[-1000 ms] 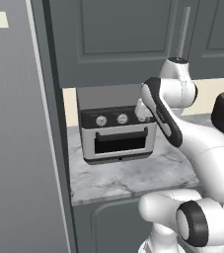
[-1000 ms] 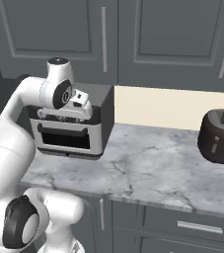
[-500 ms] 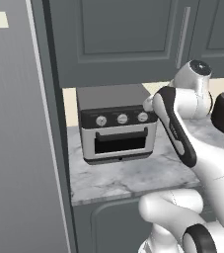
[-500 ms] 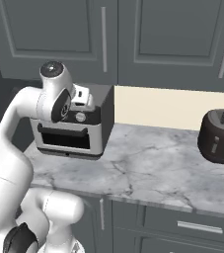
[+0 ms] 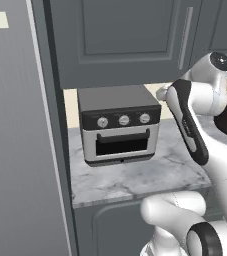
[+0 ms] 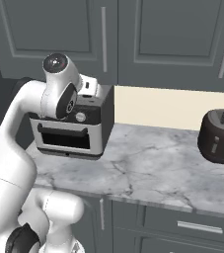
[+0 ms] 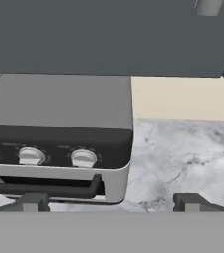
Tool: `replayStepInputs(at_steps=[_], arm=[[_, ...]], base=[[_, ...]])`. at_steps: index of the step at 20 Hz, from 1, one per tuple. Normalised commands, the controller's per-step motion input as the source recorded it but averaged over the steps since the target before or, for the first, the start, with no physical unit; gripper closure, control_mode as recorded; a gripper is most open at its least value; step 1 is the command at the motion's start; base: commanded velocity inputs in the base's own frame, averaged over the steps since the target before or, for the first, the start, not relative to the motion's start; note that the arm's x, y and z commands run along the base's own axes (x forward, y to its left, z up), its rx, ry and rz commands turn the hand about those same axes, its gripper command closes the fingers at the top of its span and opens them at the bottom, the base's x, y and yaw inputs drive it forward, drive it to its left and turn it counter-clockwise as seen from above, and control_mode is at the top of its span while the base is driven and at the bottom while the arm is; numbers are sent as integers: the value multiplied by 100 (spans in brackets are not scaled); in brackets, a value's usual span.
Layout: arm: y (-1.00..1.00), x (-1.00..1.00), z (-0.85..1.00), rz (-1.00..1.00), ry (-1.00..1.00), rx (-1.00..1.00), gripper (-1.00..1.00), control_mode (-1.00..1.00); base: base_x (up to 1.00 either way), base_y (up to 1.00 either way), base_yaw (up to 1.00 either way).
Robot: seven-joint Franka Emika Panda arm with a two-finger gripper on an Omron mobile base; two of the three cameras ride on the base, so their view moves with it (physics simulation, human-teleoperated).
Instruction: Move the shaker and ketchup from the cabinet to the dining counter.
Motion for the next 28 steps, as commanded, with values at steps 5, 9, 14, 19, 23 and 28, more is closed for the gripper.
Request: replayStepInputs(at_steps=[5,9,14,19,23,28], arm=[[-20,6,53,0,0,0,-100,-100],[-17,12,50,0,-1,0,-100,-100],[-20,15,50,0,-1,0,-100,-100],[-15,30,40,0,-3,0,-100,-100],[-18,33,28,0,-2,0,-100,-100],[-12,37,3,0,-4,0,-100,-100]], base=[[0,0,0],[0,0,0],[0,0,0],[0,0,0],[0,0,0],[0,0,0]])
